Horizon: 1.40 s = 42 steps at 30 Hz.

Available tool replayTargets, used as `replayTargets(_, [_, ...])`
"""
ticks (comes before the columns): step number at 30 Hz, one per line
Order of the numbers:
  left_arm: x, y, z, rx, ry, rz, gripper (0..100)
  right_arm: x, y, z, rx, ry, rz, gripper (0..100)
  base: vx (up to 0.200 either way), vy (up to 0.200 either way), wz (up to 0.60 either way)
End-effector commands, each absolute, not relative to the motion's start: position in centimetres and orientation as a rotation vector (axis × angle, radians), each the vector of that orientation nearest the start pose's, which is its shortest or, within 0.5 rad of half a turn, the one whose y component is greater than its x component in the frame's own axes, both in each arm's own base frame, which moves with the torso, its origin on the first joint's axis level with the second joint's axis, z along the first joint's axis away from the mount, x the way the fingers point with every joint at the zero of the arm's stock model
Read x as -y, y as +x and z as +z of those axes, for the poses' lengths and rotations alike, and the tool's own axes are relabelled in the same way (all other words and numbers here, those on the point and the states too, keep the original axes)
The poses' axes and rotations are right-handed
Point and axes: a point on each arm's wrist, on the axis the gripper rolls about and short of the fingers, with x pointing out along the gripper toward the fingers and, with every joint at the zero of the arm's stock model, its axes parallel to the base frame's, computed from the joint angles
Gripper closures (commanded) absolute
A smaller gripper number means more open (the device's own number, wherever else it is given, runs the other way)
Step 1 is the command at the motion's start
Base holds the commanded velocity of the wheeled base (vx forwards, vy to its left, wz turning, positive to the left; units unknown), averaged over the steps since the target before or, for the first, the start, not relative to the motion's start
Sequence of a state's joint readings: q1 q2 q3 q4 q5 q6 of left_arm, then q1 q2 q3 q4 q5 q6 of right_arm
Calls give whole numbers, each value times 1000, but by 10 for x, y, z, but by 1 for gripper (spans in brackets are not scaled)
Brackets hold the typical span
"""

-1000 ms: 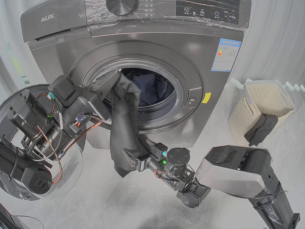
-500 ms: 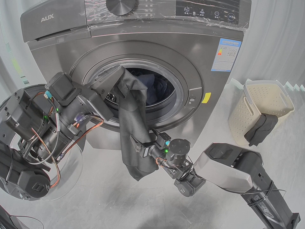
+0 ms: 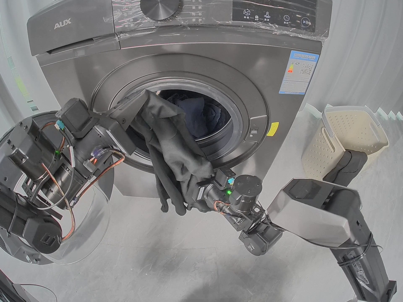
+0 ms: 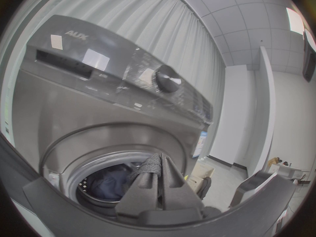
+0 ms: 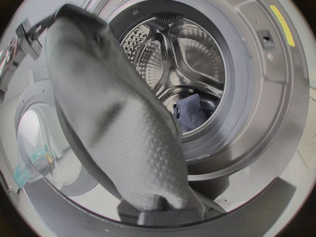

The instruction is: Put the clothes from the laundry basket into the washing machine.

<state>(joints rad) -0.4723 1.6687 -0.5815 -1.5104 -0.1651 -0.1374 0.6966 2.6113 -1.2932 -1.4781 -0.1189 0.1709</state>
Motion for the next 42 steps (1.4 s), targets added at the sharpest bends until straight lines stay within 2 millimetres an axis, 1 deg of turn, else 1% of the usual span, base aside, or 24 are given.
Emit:
replayTargets(1, [103, 261, 188, 253, -157, -555, 100, -278, 354, 68, 136, 253, 552, 100, 0, 0, 0])
replayTargets(5, [100, 261, 165, 165, -135, -554, 100, -267, 340, 90, 151, 261, 554, 100, 0, 0, 0])
replayTargets(6, [100, 261, 165, 165, -135, -554, 100, -267, 340, 90, 151, 261, 554, 100, 0, 0, 0])
replayTargets(8, [103, 256, 148, 98, -106, -570, 100, -265, 331, 105, 171, 273, 566, 100, 0, 0, 0])
replayTargets(9, [104, 255, 143, 81, -93, -573, 100, -264, 329, 110, 179, 278, 568, 100, 0, 0, 0])
replayTargets(12, [107, 252, 120, -1, -56, -594, 100, -264, 323, 123, 200, 296, 578, 100, 0, 0, 0])
replayTargets(13, [107, 252, 119, -4, -55, -597, 100, -264, 323, 123, 201, 296, 578, 100, 0, 0, 0])
replayTargets(14, [110, 251, 105, -57, -49, -625, 100, -265, 319, 130, 214, 305, 587, 100, 0, 0, 0])
replayTargets(15, [111, 253, 100, -71, -47, -629, 100, -266, 318, 131, 217, 306, 590, 100, 0, 0, 0])
replayTargets(18, [114, 258, 94, -82, -47, -630, 100, -267, 316, 131, 214, 313, 594, 100, 0, 0, 0])
replayTargets(19, [113, 258, 93, -85, -46, -628, 0, -268, 316, 131, 214, 313, 596, 100, 0, 0, 0])
replayTargets(22, [113, 258, 93, -86, -48, -628, 0, -267, 317, 130, 213, 312, 594, 100, 0, 0, 0])
replayTargets(24, [111, 253, 90, -107, -45, -629, 0, -265, 322, 128, 214, 309, 582, 100, 0, 0, 0])
replayTargets(27, [106, 239, 82, -167, -34, -625, 0, -263, 326, 127, 212, 308, 573, 100, 0, 0, 0])
replayTargets(28, [102, 230, 77, -202, -22, -626, 0, -262, 331, 126, 215, 307, 562, 100, 0, 0, 0])
replayTargets(29, [102, 227, 76, -211, -16, -629, 0, -260, 332, 126, 215, 307, 557, 100, 0, 0, 0])
replayTargets(30, [100, 220, 71, -242, -1, -636, 0, -259, 336, 124, 216, 306, 550, 100, 0, 0, 0])
replayTargets(32, [98, 212, 65, -279, 18, -642, 0, -257, 340, 121, 213, 303, 540, 100, 0, 0, 0])
replayTargets(33, [98, 212, 65, -279, 18, -642, 0, -257, 340, 121, 213, 303, 540, 100, 0, 0, 0])
replayTargets(34, [97, 204, 60, -315, 30, -666, 0, -257, 341, 120, 215, 303, 538, 100, 0, 0, 0])
replayTargets(36, [98, 199, 58, -329, 41, -695, 0, -258, 341, 121, 219, 307, 540, 100, 0, 0, 0])
replayTargets(38, [100, 199, 59, -322, 43, -707, 0, -260, 339, 121, 217, 309, 546, 100, 0, 0, 0])
replayTargets(39, [109, 204, 62, -291, 44, -732, 0, -263, 336, 121, 215, 315, 555, 100, 0, 0, 0])
replayTargets(42, [127, 221, 67, -229, 27, -759, 0, -272, 327, 123, 213, 322, 582, 100, 0, 0, 0])
